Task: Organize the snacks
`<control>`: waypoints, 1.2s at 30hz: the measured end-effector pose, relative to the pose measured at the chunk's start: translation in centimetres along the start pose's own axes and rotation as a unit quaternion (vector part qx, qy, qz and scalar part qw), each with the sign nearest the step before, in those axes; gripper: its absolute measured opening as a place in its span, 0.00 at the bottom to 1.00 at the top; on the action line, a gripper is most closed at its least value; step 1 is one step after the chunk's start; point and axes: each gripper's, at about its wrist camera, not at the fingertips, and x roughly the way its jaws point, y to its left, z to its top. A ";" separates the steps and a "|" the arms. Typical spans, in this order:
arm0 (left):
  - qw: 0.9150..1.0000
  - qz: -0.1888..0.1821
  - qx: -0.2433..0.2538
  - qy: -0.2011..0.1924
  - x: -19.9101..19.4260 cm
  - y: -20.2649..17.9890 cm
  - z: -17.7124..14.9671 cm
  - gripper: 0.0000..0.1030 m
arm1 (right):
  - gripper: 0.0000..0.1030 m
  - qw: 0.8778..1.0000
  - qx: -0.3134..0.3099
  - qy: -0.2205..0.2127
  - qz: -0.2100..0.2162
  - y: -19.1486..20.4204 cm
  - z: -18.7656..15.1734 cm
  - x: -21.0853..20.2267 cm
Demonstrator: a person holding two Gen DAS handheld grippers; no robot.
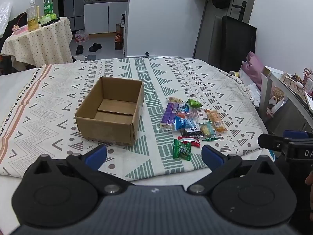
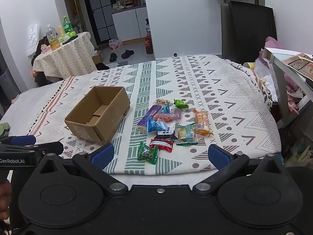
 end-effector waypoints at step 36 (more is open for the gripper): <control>1.000 -0.002 0.003 -0.008 -0.4 -0.7 0.2 1.00 | 1.00 1.000 -0.001 -0.004 0.002 0.3 0.3 -0.5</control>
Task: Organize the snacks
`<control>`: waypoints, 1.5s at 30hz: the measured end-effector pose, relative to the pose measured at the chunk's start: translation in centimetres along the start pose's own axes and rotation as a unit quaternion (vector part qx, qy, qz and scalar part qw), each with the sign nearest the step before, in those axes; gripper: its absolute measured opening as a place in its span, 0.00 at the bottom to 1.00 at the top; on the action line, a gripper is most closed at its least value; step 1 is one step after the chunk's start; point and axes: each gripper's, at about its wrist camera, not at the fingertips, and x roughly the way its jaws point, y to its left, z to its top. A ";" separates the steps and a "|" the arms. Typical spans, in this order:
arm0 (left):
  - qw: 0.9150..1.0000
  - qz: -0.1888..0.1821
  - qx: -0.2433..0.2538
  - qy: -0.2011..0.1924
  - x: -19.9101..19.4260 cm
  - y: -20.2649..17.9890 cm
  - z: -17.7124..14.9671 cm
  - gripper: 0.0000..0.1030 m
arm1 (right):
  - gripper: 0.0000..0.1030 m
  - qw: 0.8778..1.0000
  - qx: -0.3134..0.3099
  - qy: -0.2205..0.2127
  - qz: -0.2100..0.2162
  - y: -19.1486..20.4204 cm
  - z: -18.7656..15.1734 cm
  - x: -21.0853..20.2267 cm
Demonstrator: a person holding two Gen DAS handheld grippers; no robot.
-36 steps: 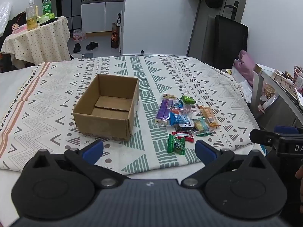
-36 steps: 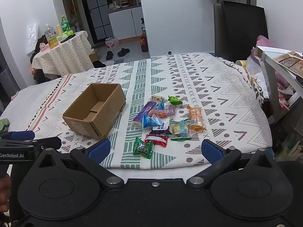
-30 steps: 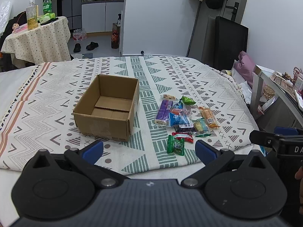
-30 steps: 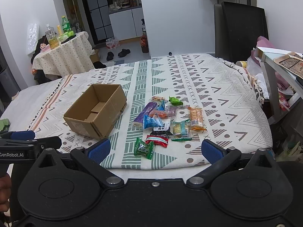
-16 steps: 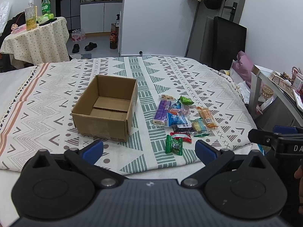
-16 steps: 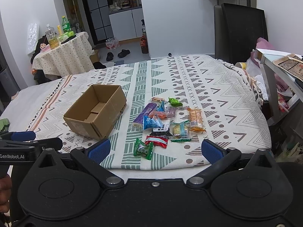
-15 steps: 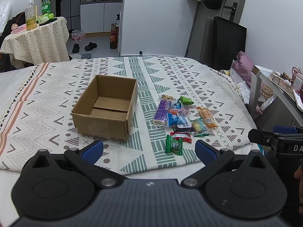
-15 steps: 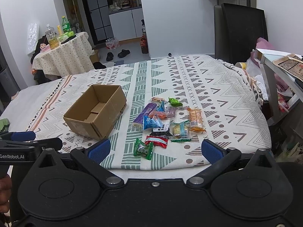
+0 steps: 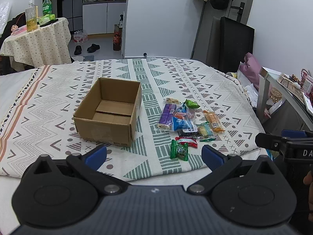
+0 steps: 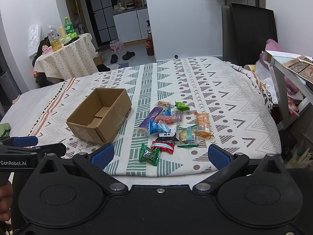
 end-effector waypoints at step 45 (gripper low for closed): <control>0.995 0.004 -0.027 0.091 13.6 -1.4 -0.3 0.86 | 0.85 0.990 0.124 0.060 0.019 -7.7 -0.8 11.6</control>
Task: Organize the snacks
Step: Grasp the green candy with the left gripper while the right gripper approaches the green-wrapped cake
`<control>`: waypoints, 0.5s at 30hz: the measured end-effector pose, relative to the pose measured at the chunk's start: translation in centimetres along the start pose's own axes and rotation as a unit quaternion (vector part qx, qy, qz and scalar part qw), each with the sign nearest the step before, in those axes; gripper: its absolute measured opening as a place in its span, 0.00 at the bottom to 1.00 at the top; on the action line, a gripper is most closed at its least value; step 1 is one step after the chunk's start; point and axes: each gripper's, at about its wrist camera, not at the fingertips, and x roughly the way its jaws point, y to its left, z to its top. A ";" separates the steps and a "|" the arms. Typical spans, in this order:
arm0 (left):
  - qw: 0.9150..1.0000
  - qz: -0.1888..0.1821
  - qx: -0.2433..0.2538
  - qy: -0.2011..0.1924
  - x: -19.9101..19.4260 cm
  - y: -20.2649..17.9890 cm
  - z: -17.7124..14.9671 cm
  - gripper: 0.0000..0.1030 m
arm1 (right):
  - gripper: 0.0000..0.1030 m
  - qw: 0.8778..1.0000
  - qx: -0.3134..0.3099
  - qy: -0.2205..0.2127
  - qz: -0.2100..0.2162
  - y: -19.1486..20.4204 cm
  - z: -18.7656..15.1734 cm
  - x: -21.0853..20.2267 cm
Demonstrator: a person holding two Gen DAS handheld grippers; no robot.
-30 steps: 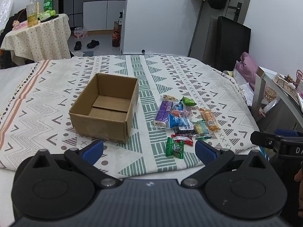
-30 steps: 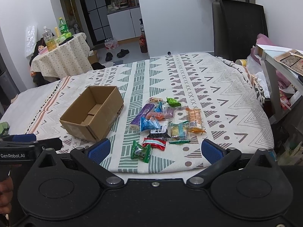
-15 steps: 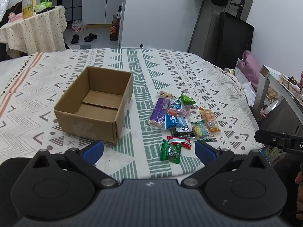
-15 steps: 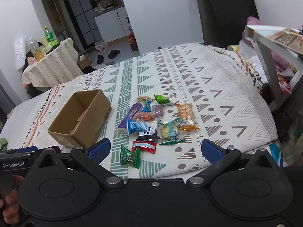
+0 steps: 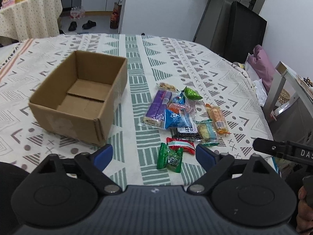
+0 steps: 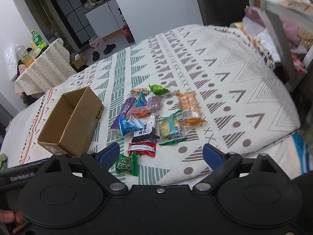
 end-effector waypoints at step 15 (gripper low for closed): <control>0.998 -0.019 -0.020 0.061 8.4 -0.8 -0.5 0.71 | 0.76 0.996 0.076 0.035 0.010 -2.7 1.3 6.0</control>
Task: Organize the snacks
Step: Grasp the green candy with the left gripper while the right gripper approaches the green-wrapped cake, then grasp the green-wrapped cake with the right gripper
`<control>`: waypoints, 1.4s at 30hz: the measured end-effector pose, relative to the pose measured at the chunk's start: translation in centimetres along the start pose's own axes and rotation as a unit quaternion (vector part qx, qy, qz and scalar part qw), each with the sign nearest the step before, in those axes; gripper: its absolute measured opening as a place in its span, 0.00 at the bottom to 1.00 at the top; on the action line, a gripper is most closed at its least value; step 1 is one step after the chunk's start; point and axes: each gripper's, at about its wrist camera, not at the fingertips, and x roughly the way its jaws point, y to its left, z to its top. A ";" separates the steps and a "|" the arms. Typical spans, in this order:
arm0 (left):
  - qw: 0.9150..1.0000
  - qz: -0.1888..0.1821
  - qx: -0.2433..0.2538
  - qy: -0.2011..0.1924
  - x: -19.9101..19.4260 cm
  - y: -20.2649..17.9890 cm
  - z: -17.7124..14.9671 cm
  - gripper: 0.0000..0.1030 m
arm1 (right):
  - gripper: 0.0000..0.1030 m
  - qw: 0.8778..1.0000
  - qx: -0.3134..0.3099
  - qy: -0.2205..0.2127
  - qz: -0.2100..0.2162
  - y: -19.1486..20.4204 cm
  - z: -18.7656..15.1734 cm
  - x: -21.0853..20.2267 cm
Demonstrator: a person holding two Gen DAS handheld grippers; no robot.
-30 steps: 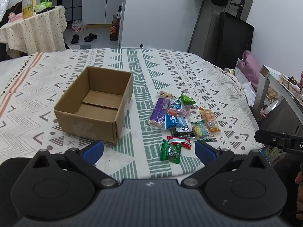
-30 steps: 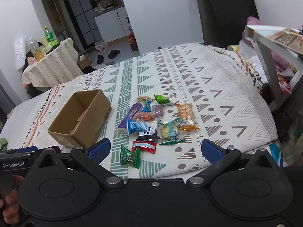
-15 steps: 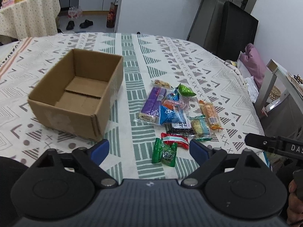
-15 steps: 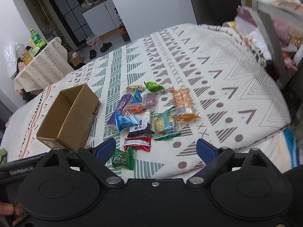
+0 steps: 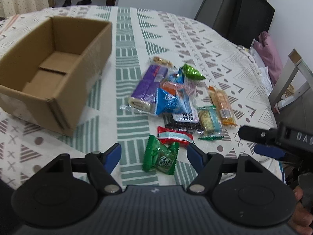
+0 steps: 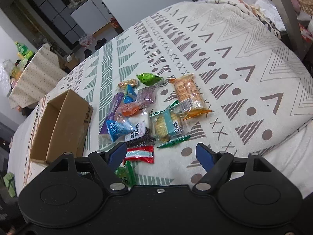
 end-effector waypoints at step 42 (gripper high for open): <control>0.998 0.010 -0.063 -0.011 2.2 1.7 3.3 0.36 | 0.65 0.990 -0.100 0.038 -0.092 1.9 1.4 9.6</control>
